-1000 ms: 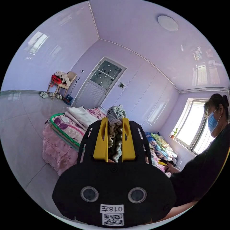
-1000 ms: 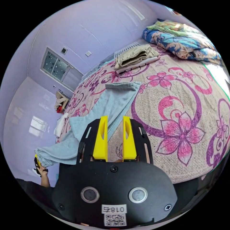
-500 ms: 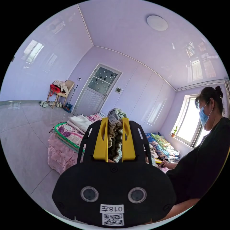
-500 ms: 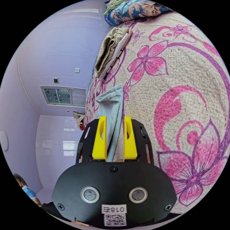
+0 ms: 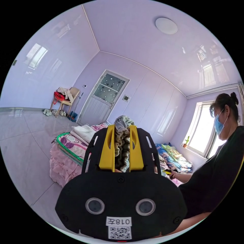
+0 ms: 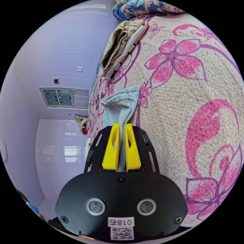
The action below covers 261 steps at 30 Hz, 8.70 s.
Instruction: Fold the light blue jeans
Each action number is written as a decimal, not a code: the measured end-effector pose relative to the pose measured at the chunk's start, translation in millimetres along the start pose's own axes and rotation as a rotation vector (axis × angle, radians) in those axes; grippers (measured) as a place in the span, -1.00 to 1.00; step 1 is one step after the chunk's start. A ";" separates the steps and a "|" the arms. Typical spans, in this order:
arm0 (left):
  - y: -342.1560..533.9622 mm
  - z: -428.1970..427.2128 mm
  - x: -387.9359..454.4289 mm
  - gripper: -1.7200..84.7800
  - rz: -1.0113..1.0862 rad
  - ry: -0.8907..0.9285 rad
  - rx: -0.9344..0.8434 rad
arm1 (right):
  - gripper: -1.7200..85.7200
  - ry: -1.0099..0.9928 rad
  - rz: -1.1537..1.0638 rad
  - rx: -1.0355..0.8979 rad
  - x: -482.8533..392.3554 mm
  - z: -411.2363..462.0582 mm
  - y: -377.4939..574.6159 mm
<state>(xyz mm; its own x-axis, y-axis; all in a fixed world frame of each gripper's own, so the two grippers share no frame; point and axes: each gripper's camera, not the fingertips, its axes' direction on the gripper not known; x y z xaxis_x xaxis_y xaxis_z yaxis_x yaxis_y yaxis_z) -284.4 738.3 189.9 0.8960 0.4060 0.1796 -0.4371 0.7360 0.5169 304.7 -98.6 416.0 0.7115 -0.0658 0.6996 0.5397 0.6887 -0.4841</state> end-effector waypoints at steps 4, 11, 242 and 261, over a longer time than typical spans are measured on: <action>-13.9 35.4 -0.3 -0.76 0.060 0.051 0.024 | -0.95 -0.005 -0.132 0.102 -36.9 -14.7 4.6; -52.5 168.2 2.4 -0.76 0.189 0.386 0.058 | -0.96 -0.064 -0.345 0.465 -69.4 -142.9 45.1; 64.5 590.1 224.5 -0.98 -0.535 0.151 -0.734 | -0.71 0.136 0.183 0.538 232.2 -434.3 324.1; 21.4 526.2 207.9 -0.98 -0.429 0.212 -0.717 | -0.96 0.069 0.054 0.610 192.1 -467.5 322.2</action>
<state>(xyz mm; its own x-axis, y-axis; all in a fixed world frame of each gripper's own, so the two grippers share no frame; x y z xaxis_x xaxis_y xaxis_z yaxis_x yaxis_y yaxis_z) -66.6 553.4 678.7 0.9927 0.0547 -0.1072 -0.0717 0.9842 -0.1617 825.7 -226.9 148.6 0.7692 -0.0518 0.6369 0.1616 0.9801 -0.1154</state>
